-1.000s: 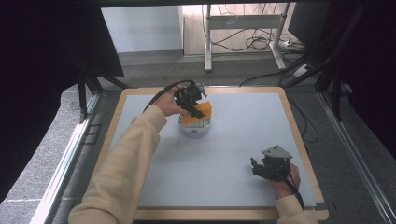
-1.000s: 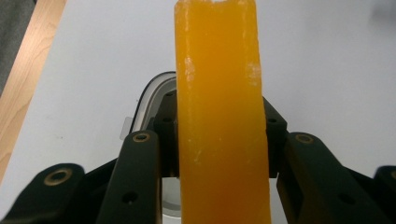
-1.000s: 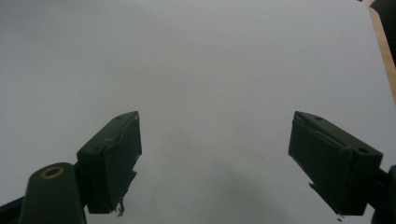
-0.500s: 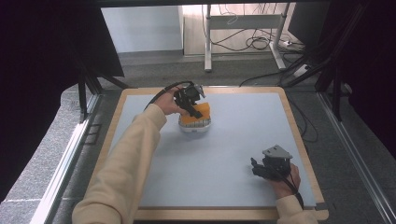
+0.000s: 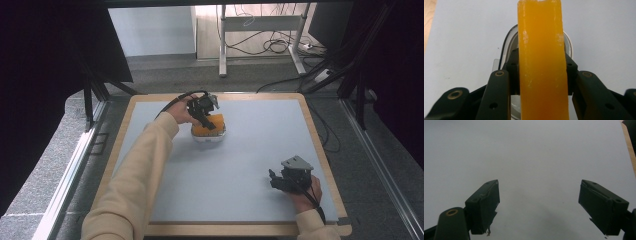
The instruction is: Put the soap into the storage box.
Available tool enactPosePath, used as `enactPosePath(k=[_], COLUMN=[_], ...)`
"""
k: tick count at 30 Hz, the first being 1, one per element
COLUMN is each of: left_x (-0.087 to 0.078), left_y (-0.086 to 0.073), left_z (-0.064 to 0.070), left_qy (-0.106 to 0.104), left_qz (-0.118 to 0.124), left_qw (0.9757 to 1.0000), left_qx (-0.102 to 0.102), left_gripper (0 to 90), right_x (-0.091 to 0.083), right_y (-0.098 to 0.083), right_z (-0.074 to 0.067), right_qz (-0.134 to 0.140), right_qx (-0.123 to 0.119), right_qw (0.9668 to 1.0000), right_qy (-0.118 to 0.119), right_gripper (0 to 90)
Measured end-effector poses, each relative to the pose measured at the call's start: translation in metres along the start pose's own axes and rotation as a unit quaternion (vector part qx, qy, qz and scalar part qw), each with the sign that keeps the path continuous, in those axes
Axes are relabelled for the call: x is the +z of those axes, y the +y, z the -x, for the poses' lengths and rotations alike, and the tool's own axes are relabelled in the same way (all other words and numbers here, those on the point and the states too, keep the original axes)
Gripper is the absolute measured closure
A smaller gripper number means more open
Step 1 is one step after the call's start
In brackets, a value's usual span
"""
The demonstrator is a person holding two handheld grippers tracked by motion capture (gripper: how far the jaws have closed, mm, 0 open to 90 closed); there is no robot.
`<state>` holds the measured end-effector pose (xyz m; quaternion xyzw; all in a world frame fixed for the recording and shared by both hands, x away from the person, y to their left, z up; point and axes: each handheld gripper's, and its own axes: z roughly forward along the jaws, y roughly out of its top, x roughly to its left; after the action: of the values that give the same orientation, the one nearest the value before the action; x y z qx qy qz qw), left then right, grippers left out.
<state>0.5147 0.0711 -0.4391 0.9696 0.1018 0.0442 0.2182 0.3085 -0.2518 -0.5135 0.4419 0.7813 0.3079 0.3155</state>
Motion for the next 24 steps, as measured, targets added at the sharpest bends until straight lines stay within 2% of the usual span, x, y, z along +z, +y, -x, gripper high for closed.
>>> enactPosePath(k=[11,13,15,16,18,19,20,24], left_x=[0.012,0.009,0.004,0.002,-0.002,-0.003,-0.004,-0.011], left_y=[0.002,0.002,0.004,0.005,0.007,0.008,0.008,0.009], left_z=[0.000,0.000,0.001,0.001,0.002,0.003,0.003,0.005], left_qy=[0.007,0.010,0.025,0.032,0.053,0.065,0.071,0.081], left_qz=[-0.016,-0.003,0.016,0.019,0.020,0.013,0.019,0.036], left_qw=[0.9998,0.9999,0.9996,0.9993,0.9984,0.9978,0.9972,0.9958], left_qx=[0.007,0.004,-0.007,-0.008,-0.008,-0.008,-0.013,-0.021], left_gripper=[59.7,57.2,51.8,45.5,36.6,32.1,28.1,25.6], right_x=[0.000,0.000,0.001,0.001,0.001,0.001,0.001,0.001], right_y=[0.000,0.000,0.000,0.000,0.000,0.000,0.000,0.000], right_z=[-0.001,-0.001,-0.001,-0.001,-0.001,-0.002,-0.002,-0.002], right_qz=[-0.002,-0.003,-0.006,-0.007,-0.007,-0.007,-0.007,-0.009], right_qx=[0.003,0.003,0.003,0.003,0.002,0.002,0.002,0.001], right_qw=[1.0000,0.9999,0.9999,0.9999,0.9999,0.9999,0.9999,0.9999], right_qy=[0.008,0.009,0.010,0.011,0.011,0.011,0.011,0.012], right_gripper=[17.3,17.2,17.1,17.0,17.0,17.0,17.0,17.0])
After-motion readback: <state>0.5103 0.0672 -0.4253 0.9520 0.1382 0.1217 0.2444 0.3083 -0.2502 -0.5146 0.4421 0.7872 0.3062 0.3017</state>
